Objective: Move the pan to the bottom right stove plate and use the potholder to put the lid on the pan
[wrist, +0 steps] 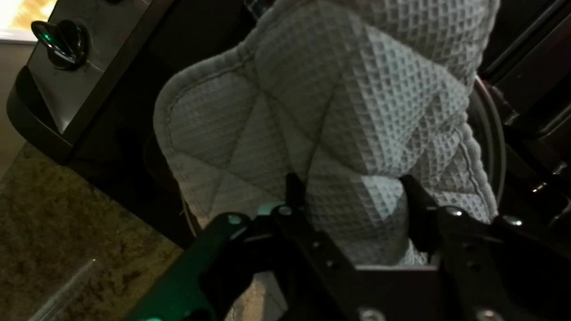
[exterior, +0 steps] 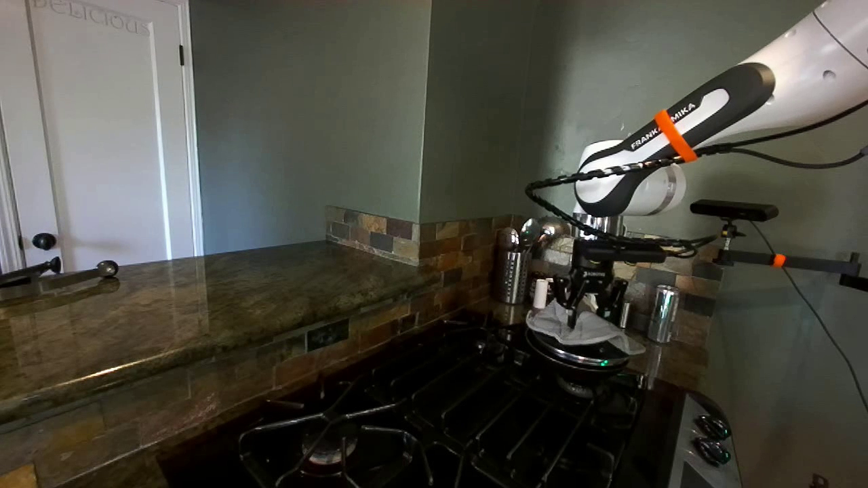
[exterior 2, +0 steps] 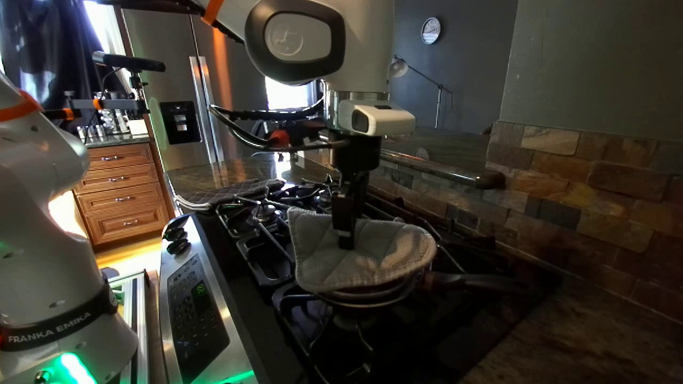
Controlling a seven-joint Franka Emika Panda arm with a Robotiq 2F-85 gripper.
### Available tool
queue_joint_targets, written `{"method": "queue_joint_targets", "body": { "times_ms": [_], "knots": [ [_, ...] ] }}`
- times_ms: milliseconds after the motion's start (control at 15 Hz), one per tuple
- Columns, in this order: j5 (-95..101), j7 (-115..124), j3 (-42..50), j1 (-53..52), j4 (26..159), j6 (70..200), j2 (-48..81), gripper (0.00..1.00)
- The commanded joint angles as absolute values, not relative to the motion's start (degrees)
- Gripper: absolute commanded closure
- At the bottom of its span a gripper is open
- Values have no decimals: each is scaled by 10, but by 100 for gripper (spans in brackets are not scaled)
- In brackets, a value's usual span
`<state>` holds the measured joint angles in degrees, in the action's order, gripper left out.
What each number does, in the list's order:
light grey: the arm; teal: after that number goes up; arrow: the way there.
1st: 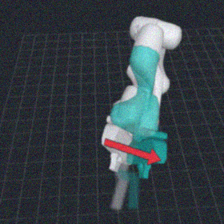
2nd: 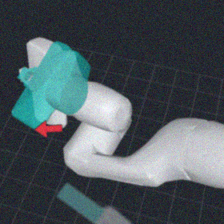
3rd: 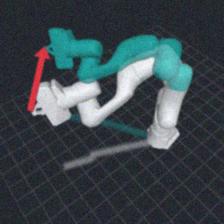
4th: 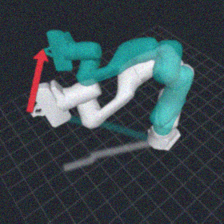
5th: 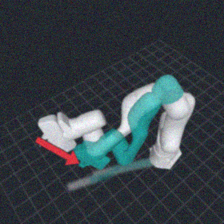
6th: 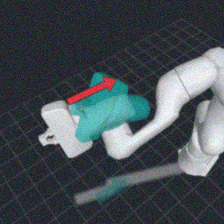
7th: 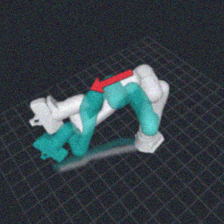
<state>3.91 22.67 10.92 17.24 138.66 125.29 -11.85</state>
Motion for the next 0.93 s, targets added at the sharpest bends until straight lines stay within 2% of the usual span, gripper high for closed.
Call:
{"method": "queue_joint_targets", "body": {
  "times_ms": [0, 867],
  "knots": [
    [39, 246, 111, 172, 1384, 1269, -115, 70],
    [35, 248, 110, 167, 1383, 1273, -100, 70]
  ]
}}
